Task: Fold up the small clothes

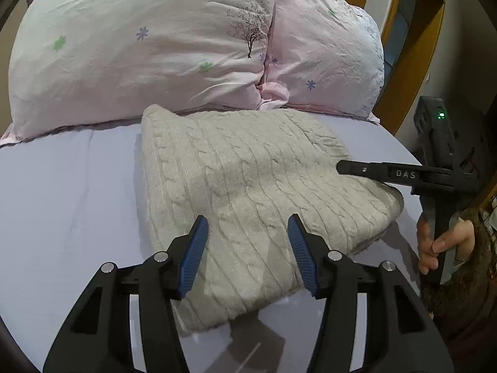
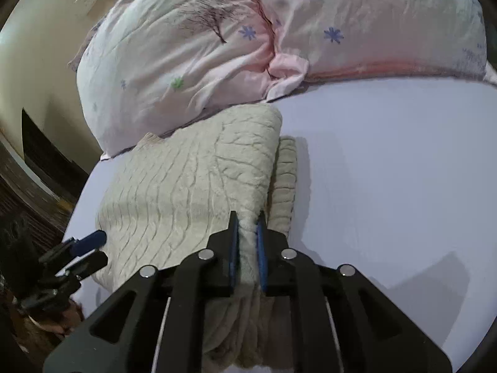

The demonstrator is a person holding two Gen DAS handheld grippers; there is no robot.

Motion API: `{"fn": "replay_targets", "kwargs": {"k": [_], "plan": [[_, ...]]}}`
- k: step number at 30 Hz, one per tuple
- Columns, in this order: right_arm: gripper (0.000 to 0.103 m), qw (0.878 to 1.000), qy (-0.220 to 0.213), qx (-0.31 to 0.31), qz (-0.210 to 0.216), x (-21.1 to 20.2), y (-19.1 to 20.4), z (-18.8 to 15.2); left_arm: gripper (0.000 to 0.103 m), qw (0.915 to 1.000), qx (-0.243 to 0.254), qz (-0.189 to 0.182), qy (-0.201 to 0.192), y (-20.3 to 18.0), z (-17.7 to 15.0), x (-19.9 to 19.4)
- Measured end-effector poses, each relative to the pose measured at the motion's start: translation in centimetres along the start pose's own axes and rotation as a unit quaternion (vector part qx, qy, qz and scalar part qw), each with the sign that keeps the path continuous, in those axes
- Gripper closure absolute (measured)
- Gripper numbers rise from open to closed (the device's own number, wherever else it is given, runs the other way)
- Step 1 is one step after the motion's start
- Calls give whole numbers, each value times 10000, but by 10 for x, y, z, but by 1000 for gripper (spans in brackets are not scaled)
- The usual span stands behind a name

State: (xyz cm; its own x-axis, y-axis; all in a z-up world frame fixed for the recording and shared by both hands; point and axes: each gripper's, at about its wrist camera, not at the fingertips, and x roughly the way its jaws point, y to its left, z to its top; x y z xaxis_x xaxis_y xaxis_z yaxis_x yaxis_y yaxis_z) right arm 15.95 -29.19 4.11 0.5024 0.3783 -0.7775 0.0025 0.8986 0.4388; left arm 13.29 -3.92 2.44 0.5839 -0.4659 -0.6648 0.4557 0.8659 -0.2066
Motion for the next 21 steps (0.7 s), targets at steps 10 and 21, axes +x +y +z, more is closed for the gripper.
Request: {"fn": "replay_targets", "kwargs": {"k": [10,21], "plan": [[2,9969,-611,-404,299,-87,17,-44,6,9920,-483,1164,26,-7,-52,-57],[2,9910,193,-758,-1084,-50,56,-88,1,9788,-503,1854,711,-11,-64,-22]]}}
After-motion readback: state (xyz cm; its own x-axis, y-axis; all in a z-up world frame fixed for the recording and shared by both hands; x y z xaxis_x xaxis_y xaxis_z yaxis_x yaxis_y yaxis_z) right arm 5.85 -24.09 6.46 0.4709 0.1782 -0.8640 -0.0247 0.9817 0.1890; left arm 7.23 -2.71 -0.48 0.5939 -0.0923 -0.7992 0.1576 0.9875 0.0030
